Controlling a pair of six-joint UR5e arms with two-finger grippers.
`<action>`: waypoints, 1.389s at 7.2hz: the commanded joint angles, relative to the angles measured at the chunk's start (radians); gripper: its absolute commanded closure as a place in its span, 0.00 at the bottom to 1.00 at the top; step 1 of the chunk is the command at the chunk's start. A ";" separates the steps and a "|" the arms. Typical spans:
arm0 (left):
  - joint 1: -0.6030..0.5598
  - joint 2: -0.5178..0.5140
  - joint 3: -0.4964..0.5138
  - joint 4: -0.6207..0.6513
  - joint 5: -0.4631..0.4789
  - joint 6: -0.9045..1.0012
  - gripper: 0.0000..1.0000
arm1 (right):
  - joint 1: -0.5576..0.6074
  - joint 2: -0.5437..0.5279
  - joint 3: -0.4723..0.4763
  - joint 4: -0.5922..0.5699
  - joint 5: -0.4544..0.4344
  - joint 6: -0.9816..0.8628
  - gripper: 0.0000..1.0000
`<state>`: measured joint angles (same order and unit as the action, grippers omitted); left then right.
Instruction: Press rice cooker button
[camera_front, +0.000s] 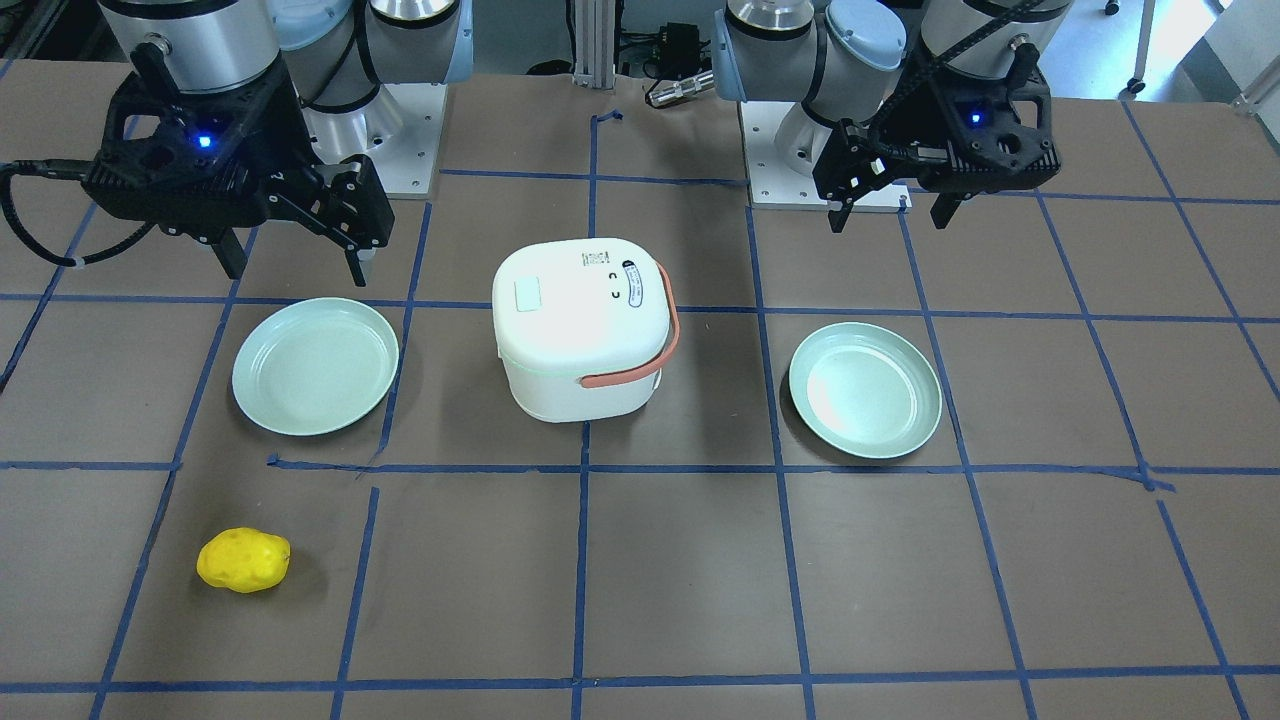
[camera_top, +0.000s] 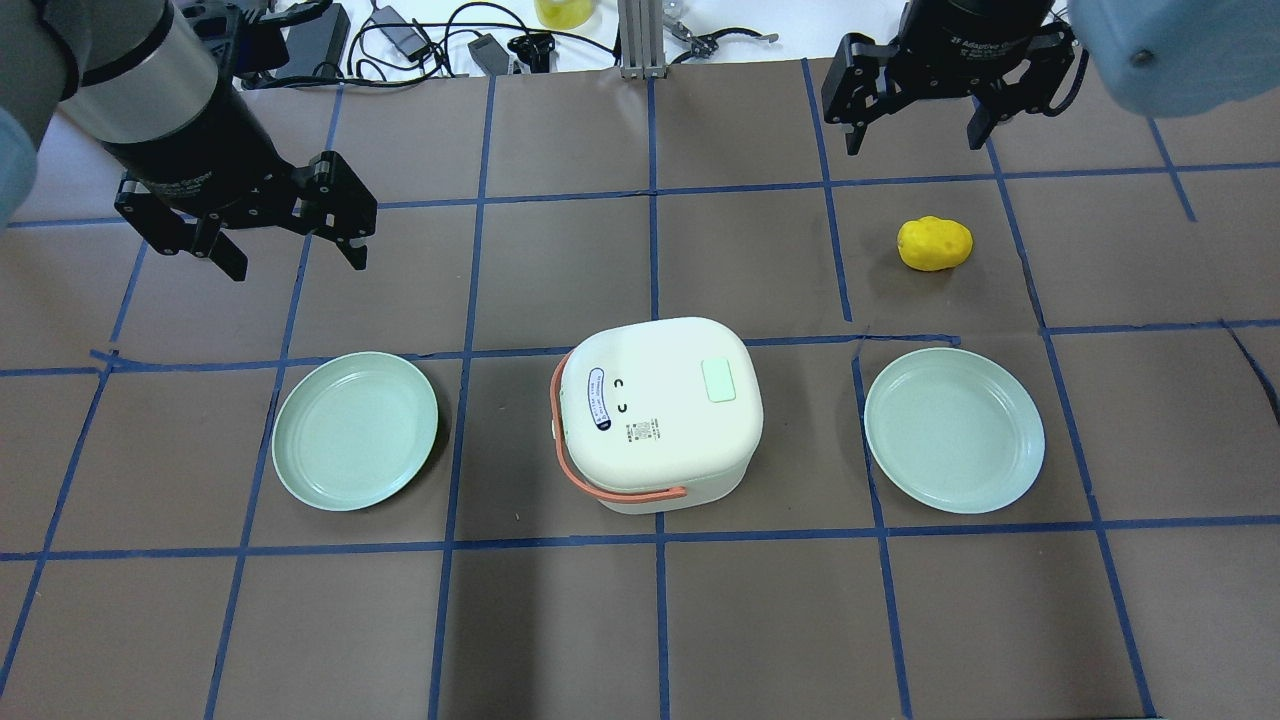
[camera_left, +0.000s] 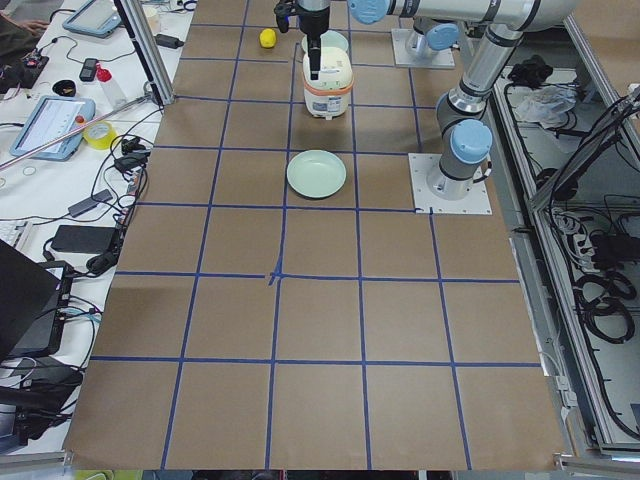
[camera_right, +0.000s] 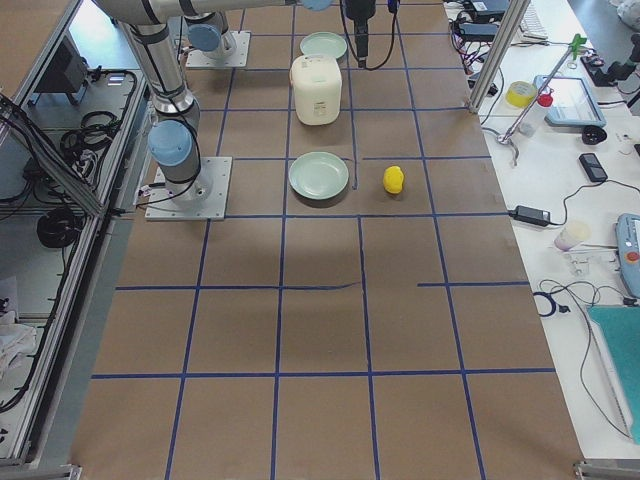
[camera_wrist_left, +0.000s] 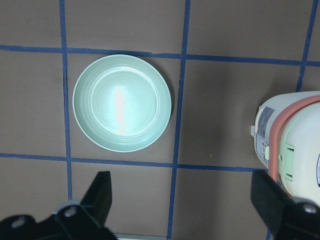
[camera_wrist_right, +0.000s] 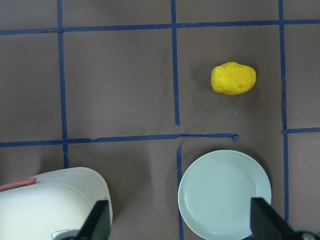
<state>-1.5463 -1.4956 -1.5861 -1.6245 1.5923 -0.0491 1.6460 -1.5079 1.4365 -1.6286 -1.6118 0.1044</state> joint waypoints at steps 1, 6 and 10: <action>0.000 0.000 0.000 0.000 0.000 0.000 0.00 | 0.000 0.000 -0.001 0.000 -0.002 0.000 0.00; 0.000 0.000 0.000 0.000 0.000 -0.002 0.00 | 0.003 -0.002 -0.001 0.000 -0.002 0.000 0.07; 0.000 0.000 0.000 0.000 0.000 0.000 0.00 | 0.005 -0.003 -0.002 0.013 0.010 0.000 0.50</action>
<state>-1.5462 -1.4956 -1.5861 -1.6245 1.5923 -0.0493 1.6505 -1.5100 1.4348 -1.6199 -1.6081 0.1043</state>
